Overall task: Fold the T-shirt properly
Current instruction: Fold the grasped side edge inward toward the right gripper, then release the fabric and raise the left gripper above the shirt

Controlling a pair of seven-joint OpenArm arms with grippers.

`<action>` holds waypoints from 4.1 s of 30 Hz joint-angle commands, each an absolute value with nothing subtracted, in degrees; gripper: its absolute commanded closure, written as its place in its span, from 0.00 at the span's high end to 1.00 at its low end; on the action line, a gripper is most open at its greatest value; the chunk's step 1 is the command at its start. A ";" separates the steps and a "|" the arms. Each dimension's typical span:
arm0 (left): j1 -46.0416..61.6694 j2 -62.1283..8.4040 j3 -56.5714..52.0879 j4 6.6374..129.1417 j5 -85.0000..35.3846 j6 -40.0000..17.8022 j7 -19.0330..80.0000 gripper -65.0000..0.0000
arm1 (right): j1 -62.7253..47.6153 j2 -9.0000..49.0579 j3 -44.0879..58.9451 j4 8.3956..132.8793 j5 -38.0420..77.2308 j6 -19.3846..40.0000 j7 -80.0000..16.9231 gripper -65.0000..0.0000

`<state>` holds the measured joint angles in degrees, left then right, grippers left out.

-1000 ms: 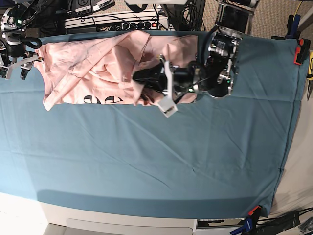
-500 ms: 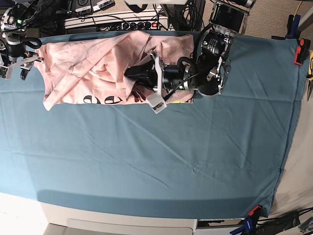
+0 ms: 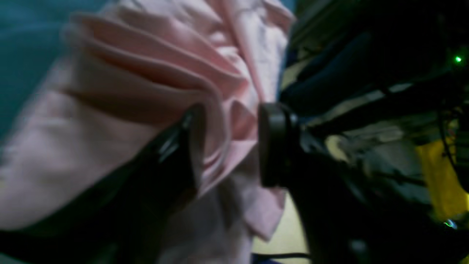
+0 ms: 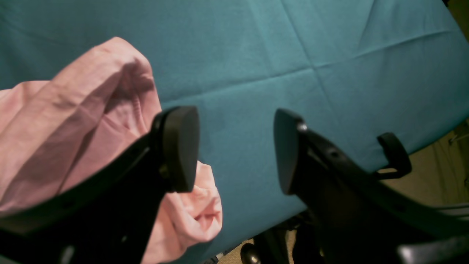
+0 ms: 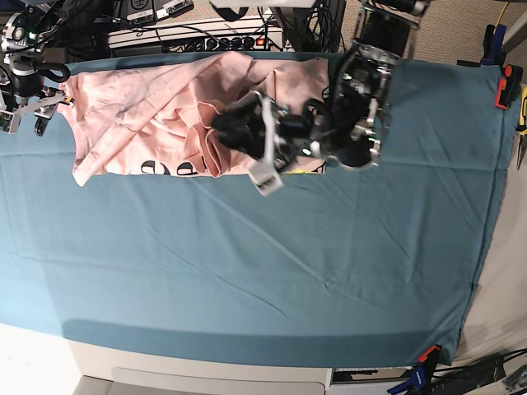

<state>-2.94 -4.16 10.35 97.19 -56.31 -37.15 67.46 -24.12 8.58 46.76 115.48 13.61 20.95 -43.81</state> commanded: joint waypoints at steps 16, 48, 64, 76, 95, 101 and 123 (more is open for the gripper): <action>7.75 -11.84 -3.14 107.87 -47.44 -25.89 60.29 0.00 | -23.97 9.52 47.20 116.49 14.15 20.73 -41.74 0.50; 10.35 -4.16 8.71 107.85 -24.73 -16.43 53.91 0.00 | -23.99 9.52 47.20 116.49 15.68 20.75 -41.71 0.50; 10.50 -3.49 9.43 107.85 -21.85 -14.79 52.47 0.00 | -23.97 9.52 47.20 116.49 16.14 20.73 -41.56 0.50; 10.79 -1.06 19.03 107.85 -22.24 -15.75 52.71 0.00 | -23.97 9.52 47.20 116.49 17.08 20.75 -41.56 0.50; 10.46 -0.95 15.07 108.22 -47.27 -34.37 55.59 0.00 | -23.97 9.52 47.20 116.49 17.10 20.78 -41.32 0.50; 10.46 -1.04 10.50 109.67 -35.92 -25.26 51.51 0.00 | -23.97 9.52 47.20 116.49 17.10 20.75 -40.93 0.50; 11.57 -1.10 33.67 109.56 -29.02 -34.11 53.63 0.00 | -23.94 9.52 46.44 116.49 17.12 20.78 -40.47 0.50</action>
<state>11.86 -1.74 33.67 108.60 -28.49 -34.54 54.54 -24.03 8.58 46.06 115.48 16.60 20.95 -42.37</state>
